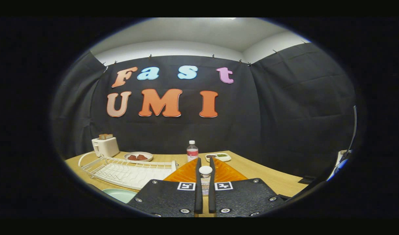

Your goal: Take the plate from the dish rack, then take the spoon from the basket and place it into the plate.

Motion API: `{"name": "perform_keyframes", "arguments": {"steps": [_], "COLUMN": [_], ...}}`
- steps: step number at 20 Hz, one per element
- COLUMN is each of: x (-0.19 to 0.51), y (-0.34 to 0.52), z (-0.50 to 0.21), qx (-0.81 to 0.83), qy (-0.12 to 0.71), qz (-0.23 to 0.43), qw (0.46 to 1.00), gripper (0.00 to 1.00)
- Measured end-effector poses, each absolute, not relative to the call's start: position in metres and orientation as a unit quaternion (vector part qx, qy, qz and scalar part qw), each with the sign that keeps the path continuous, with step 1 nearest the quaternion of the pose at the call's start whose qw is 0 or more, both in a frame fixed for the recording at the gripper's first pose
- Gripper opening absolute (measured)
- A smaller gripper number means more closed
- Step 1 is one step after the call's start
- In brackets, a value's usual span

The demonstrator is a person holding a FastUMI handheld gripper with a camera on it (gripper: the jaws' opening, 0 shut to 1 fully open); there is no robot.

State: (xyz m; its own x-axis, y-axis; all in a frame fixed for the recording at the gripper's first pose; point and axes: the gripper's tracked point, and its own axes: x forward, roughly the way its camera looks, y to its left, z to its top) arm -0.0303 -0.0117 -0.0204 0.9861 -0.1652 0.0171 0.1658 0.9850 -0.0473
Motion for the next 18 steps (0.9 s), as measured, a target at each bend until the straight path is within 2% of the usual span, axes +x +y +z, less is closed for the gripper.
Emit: {"name": "perform_keyframes", "arguments": {"steps": [7, 18], "x": [-0.069, -0.106], "y": [0.029, 0.093], "z": [-0.019, -0.056], "qx": [-0.023, -0.005], "qy": [-0.012, 0.026], "qz": [-0.047, 0.023], "qw": [0.999, 0.999], "gripper": [0.07, 0.07]}}
